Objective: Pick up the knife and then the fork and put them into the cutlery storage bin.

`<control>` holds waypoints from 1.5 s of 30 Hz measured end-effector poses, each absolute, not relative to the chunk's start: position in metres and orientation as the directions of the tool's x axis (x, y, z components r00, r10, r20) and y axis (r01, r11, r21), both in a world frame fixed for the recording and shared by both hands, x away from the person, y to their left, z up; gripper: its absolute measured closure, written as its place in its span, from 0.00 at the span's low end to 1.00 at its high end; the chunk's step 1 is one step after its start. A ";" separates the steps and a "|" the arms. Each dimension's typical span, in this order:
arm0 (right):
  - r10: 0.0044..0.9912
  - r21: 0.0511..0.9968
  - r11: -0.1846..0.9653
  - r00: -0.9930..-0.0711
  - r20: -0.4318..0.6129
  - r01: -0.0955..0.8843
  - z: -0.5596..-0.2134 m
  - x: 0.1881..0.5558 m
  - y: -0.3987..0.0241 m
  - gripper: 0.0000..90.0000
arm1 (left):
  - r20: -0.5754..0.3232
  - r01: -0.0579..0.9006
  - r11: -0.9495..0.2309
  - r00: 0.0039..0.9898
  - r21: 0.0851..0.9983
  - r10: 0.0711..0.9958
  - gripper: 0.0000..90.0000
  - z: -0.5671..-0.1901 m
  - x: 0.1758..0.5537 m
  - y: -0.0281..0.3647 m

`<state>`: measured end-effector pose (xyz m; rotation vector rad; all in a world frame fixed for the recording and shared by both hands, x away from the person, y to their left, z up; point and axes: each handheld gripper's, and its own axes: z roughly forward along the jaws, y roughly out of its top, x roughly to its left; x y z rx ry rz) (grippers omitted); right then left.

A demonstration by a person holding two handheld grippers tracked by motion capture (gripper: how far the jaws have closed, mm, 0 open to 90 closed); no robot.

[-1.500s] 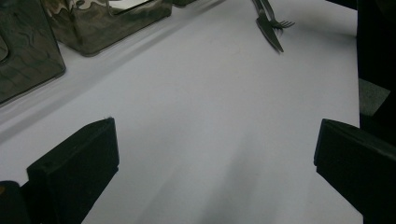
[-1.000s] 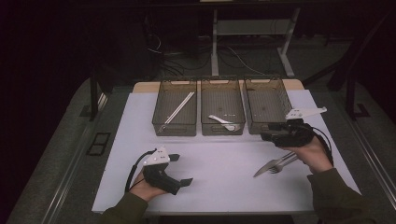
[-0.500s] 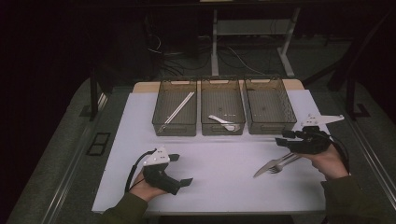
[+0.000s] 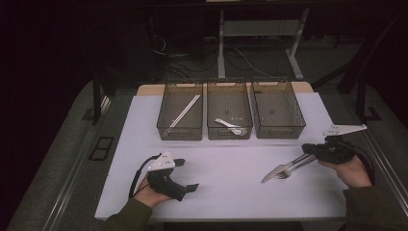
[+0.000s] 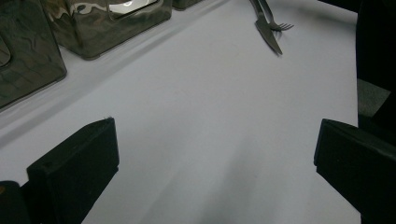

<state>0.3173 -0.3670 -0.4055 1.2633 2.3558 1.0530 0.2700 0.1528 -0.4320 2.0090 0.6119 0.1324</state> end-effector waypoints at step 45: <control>0.800 0.528 0.497 -0.599 0.027 0.688 -0.436 0.312 -0.377 1.00 | -0.155 0.359 -0.385 0.870 0.850 0.468 0.00 -0.432 0.270 0.152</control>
